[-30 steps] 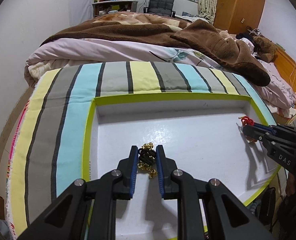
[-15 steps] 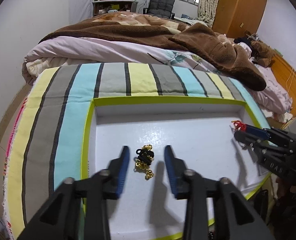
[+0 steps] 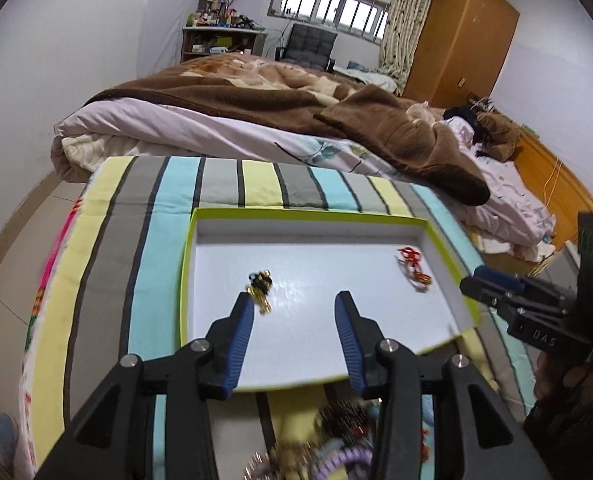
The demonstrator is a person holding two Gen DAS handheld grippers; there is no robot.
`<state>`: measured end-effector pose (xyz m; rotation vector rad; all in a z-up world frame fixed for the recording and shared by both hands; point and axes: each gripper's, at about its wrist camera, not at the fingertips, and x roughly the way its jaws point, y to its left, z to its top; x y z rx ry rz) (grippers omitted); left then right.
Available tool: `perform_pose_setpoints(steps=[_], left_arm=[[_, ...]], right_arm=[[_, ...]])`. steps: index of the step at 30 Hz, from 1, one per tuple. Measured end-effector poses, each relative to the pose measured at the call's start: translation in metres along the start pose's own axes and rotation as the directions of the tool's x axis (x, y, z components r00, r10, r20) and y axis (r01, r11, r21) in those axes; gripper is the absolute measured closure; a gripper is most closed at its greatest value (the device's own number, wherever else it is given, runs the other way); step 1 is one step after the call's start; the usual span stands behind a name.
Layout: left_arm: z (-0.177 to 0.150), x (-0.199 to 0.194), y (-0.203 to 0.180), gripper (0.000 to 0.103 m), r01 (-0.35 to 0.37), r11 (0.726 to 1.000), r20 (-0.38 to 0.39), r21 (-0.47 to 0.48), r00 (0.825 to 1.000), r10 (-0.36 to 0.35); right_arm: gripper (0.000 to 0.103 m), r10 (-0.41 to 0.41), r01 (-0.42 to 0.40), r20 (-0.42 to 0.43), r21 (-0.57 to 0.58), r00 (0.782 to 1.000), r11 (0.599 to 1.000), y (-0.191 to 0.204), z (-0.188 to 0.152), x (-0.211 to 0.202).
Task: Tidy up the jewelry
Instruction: 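Move the right tool to the black fitness band and grasp it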
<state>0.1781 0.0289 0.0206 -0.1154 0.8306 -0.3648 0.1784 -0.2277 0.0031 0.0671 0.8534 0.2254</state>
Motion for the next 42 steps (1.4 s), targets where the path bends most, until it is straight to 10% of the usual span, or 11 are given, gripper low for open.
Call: perform_pose_setpoints(steps=[27, 42], left_arm=[[-0.096, -0.066, 0.015, 0.059, 0.014, 0.995, 0.014, -0.094, 1.000, -0.013], [-0.104, -0.060, -0.046, 0.059, 0.069, 0.998, -0.037, 0.012, 0.997, -0.068]], right_arm=[[0.060, 0.029, -0.023, -0.095, 0.059, 0.995, 0.998, 0.006, -0.090, -0.022], [0.094, 0.034, -0.028, -0.082, 0.074, 0.996, 0.997, 0.001, -0.092, -0.022]])
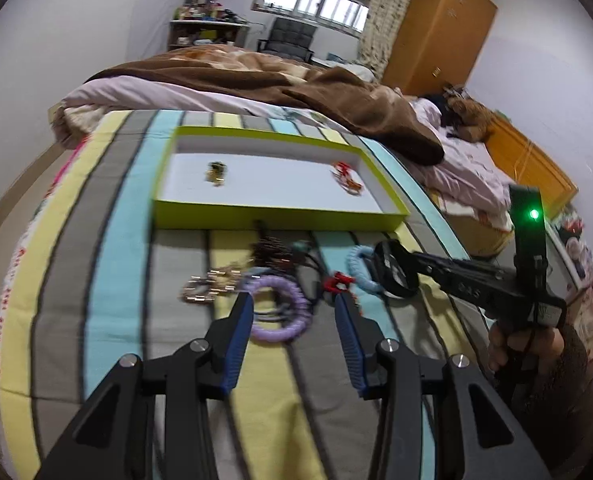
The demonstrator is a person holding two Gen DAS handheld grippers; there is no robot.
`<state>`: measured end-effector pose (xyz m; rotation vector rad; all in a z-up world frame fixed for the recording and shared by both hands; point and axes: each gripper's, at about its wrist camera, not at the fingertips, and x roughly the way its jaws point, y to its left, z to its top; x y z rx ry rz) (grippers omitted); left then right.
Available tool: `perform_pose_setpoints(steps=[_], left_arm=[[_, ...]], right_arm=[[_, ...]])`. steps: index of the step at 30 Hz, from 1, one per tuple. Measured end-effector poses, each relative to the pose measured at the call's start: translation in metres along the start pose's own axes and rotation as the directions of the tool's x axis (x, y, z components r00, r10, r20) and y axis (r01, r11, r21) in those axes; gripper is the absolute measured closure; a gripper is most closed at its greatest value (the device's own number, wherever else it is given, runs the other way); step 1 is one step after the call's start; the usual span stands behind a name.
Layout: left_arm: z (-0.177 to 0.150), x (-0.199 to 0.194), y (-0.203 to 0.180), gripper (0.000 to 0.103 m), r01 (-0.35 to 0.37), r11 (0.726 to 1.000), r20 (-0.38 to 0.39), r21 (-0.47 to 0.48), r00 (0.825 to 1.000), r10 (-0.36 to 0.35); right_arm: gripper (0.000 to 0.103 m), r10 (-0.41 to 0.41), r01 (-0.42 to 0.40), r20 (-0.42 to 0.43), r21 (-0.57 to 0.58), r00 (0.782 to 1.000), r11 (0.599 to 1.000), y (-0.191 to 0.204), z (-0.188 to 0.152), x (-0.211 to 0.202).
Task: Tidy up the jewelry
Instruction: 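Move the right tool to the black fitness band and grasp it, then grasp the red beaded charm with the left tool while the right holds the black band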
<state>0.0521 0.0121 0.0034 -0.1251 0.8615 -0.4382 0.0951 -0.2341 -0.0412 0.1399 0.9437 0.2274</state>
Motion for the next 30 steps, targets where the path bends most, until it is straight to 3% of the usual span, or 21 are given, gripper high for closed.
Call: perform_pose_setpoints(steps=[3, 8, 19, 30], left_arm=[[-0.003, 0.011, -0.018, 0.059, 0.027, 0.999, -0.026, 0.021, 0.999, -0.026], [-0.006, 0.031, -0.044, 0.059, 0.013, 0.997, -0.059, 0.074, 0.998, -0.009], [-0.008, 0.066, -0.065, 0.060, -0.122, 0.987, -0.087, 0.105, 0.987, 0.132], [-0.008, 0.081, -0.074, 0.074, -0.175, 0.976, -0.093, 0.130, 0.978, 0.188]], right_arm=[[0.094, 0.003, -0.003, 0.009, 0.010, 1.000, 1.000, -0.005, -0.001, -0.003], [0.094, 0.000, -0.001, 0.029, 0.016, 1.000, 1.000, -0.014, -0.002, -0.013], [0.094, -0.013, 0.010, 0.067, 0.056, 0.998, 0.998, -0.044, -0.009, -0.036], [0.094, 0.003, -0.009, 0.090, 0.073, 0.996, 0.997, -0.054, -0.013, -0.045]])
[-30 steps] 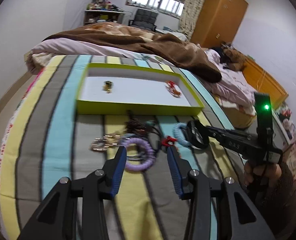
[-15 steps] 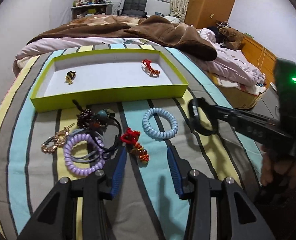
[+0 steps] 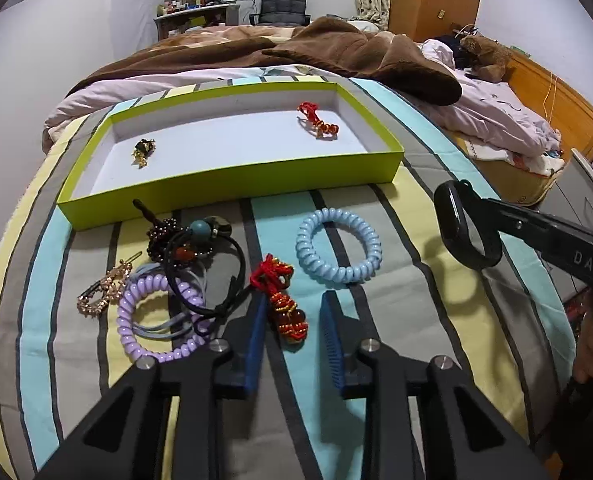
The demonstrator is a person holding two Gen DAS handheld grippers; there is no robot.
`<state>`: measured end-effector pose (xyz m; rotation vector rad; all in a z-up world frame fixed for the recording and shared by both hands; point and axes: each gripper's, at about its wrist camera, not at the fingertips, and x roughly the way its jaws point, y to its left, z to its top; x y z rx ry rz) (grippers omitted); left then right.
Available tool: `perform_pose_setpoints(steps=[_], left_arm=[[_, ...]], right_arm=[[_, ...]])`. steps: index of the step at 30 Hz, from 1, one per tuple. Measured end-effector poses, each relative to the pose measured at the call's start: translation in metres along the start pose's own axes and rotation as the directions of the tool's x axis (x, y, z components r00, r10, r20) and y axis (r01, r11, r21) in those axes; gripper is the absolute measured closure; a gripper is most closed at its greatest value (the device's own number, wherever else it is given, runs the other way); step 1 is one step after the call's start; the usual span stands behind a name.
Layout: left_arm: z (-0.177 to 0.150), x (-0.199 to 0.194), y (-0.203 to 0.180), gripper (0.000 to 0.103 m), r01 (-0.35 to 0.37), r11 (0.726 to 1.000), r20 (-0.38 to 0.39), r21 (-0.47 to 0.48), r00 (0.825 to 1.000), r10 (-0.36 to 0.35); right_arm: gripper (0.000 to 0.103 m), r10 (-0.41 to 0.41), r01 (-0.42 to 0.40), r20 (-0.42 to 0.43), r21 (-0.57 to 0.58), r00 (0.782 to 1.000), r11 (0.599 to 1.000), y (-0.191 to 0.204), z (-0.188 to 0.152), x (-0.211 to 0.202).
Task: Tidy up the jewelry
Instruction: 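Grasp the red beaded charm with the left tool while the right holds the black band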
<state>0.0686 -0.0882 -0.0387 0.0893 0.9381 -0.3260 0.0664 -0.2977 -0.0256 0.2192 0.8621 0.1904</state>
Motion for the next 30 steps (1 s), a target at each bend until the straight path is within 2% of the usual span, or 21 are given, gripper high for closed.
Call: perform_pose_setpoints(steps=[4, 7, 20, 30], left_arm=[[0.000, 0.001, 0.000, 0.087, -0.023, 1.000, 0.002, 0.007, 1.000, 0.023], [0.000, 0.000, 0.002, 0.091, -0.011, 1.000, 0.012, -0.004, 1.000, 0.011], [0.004, -0.019, 0.014, 0.093, 0.073, 0.996, 0.063, -0.052, 0.996, -0.070], [0.029, -0.047, 0.029, 0.093, 0.067, 0.997, 0.147, -0.040, 0.987, -0.061]], right_arm=[[0.094, 0.004, -0.004, 0.001, -0.001, 1.000, 1.000, 0.000, 0.000, 0.001], [0.094, 0.006, -0.006, 0.002, -0.003, 1.000, 1.000, 0.000, -0.001, 0.000], [0.094, 0.000, 0.000, 0.010, -0.002, 1.000, 1.000, 0.005, -0.002, -0.008], [0.094, 0.025, -0.025, 0.037, -0.010, 0.999, 1.000, 0.017, 0.010, -0.014]])
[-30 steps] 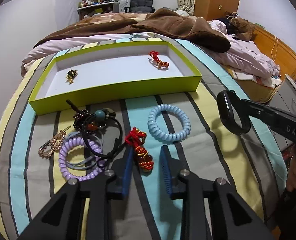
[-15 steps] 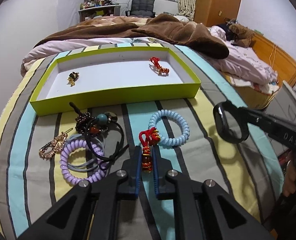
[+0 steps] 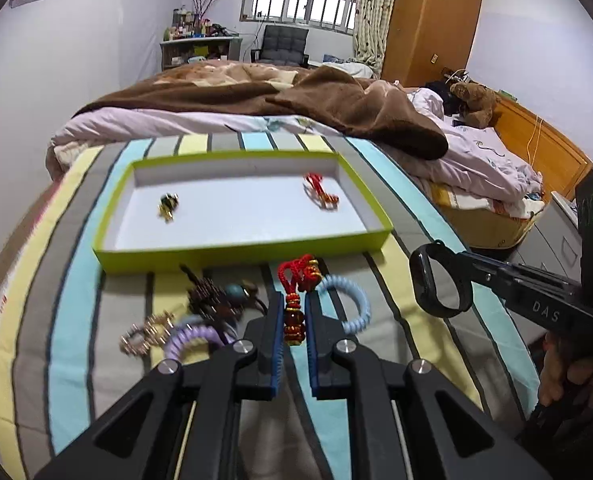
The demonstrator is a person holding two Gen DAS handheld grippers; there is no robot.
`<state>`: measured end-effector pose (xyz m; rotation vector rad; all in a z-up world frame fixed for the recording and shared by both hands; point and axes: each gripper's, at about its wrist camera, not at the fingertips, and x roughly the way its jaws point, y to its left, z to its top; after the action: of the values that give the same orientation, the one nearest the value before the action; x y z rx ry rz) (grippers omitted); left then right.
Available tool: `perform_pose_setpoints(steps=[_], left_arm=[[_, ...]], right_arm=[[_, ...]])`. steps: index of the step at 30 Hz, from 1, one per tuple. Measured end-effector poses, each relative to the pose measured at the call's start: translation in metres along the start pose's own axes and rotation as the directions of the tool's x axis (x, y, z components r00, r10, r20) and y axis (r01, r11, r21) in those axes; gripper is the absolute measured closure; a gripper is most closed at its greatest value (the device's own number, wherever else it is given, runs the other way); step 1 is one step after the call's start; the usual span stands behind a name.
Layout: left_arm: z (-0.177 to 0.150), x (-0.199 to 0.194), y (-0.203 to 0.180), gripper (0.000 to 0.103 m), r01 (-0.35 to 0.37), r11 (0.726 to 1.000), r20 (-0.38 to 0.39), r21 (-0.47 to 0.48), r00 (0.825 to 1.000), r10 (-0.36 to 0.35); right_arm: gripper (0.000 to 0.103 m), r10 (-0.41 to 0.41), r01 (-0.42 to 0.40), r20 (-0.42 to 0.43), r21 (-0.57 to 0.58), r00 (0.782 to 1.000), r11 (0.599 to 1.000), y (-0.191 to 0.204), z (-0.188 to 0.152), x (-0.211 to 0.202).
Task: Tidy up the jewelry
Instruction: 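Grasp the red beaded charm with the left tool while the right holds the black band, then lower the red charm and black band into the box and open both tools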
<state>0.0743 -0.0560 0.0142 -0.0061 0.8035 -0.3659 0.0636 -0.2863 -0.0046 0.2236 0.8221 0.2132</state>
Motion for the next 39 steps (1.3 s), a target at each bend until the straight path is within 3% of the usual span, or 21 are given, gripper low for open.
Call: perform_pose_setpoints(steps=[9, 20, 36, 39], left_arm=[[0.038, 0.013, 0.035, 0.092, 0.004, 0.999, 0.008, -0.032, 1.000, -0.004], [0.081, 0.054, 0.076, 0.092, -0.014, 0.999, -0.020, -0.046, 1.000, 0.013], [0.098, 0.121, 0.100, 0.092, 0.014, 0.997, -0.110, -0.078, 0.994, -0.023], [0.095, 0.127, 0.100, 0.092, -0.009, 0.998, -0.122, -0.069, 0.993, 0.000]], right_arm=[[0.094, 0.015, -0.014, 0.022, -0.035, 1.000, 0.999, 0.021, 0.038, 0.015], [0.094, 0.018, -0.019, -0.031, -0.049, 0.999, 0.999, 0.039, 0.083, 0.078], [0.094, -0.015, 0.005, -0.113, -0.091, 0.994, 0.996, 0.054, 0.093, 0.143], [0.094, -0.028, 0.016, -0.116, -0.099, 0.993, 0.995, 0.053, 0.091, 0.148]])
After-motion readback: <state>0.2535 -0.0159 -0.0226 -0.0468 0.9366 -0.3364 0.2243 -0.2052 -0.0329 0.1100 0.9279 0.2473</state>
